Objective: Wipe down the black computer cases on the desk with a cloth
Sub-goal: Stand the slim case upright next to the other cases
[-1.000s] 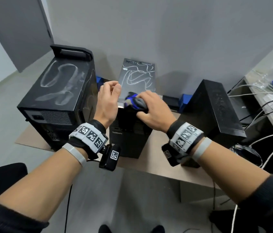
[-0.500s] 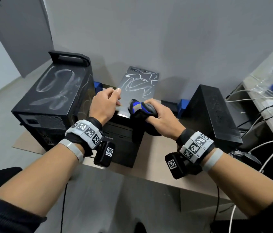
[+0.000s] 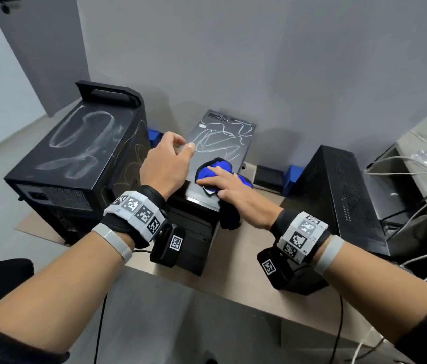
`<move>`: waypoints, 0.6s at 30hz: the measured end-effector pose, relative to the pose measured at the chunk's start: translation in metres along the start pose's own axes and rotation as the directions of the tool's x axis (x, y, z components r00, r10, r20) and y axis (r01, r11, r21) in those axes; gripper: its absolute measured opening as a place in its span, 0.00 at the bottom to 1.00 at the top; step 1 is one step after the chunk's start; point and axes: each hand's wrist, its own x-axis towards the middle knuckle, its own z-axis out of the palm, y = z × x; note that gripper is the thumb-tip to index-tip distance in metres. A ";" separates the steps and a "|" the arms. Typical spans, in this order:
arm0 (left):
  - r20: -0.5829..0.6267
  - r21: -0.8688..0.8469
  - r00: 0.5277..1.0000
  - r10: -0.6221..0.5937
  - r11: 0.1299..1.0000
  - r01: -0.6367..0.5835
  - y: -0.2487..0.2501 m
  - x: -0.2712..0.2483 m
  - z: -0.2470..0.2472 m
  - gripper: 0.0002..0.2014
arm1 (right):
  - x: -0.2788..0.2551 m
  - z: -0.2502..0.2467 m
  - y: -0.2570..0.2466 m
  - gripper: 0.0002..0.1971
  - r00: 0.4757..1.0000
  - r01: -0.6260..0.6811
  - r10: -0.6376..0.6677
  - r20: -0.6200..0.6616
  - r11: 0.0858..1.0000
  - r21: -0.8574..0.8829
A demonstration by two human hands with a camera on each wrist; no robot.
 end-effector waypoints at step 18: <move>0.051 0.325 0.938 -0.342 0.894 0.308 0.003 0.011 -0.007 0.31 | 0.175 -0.116 0.120 0.40 0.877 -0.450 0.333 -0.346 0.822 -0.349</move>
